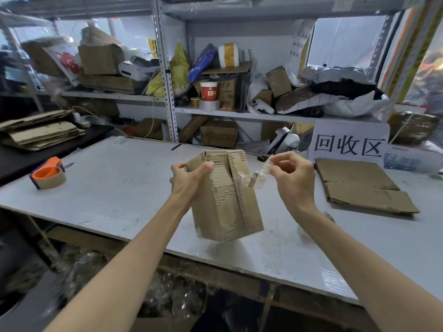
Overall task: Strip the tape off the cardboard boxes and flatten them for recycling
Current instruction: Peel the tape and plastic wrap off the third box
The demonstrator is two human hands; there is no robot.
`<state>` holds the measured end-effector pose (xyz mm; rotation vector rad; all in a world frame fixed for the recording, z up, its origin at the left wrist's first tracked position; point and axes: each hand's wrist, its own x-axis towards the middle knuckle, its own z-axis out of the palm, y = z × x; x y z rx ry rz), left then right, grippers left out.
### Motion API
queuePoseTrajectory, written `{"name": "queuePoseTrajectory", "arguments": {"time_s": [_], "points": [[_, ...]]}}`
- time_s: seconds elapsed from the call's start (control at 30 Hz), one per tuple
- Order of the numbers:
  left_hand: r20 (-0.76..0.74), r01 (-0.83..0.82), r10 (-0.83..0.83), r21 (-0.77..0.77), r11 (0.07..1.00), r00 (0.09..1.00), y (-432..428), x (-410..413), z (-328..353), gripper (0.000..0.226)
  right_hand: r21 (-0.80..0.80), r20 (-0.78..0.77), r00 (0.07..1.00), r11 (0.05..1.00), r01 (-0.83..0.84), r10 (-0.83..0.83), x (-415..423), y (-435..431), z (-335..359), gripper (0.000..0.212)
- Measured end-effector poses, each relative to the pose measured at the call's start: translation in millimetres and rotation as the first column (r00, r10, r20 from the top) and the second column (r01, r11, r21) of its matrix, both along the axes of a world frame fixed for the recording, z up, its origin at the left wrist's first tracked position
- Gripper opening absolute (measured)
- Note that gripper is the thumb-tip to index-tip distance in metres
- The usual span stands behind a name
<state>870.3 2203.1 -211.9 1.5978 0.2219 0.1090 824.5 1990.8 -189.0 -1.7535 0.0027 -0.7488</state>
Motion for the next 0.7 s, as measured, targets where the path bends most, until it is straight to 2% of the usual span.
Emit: {"name": "queuePoseTrajectory", "arguments": {"time_s": [0.13, 0.27, 0.33, 0.43, 0.57, 0.7], "points": [[-0.018, 0.054, -0.054, 0.006, 0.999, 0.998, -1, 1, 1, 0.115, -0.1, -0.136, 0.964, 0.964, -0.245, 0.23, 4, 5, 11, 0.014], [-0.008, 0.086, -0.086, 0.056, 0.995, 0.996, -5, 0, -1, 0.104, -0.151, -0.289, 0.889, 0.9, -0.409, 0.355, 8, 11, 12, 0.01], [-0.008, 0.092, -0.092, 0.057, 0.994, 0.996, -6, -1, -2, 0.107, -0.191, -0.287, 0.896, 0.896, -0.401, 0.34, 7, 13, 9, 0.012], [-0.003, 0.15, -0.15, 0.07, 0.986, 0.989, -4, -5, -5, 0.119, -0.19, -0.177, 0.935, 0.922, -0.338, 0.307, 3, 17, 3, 0.03], [0.053, 0.265, -0.278, 0.171, 0.949, 0.959, -2, -12, -15, 0.132, -0.301, -0.068, 0.984, 0.937, -0.176, 0.163, 3, 19, 1, 0.013], [0.044, 0.283, -0.295, 0.175, 0.943, 0.954, -2, -11, -16, 0.129, -0.471, 0.063, 0.993, 0.88, -0.059, 0.101, -1, 24, -8, 0.02]]}}
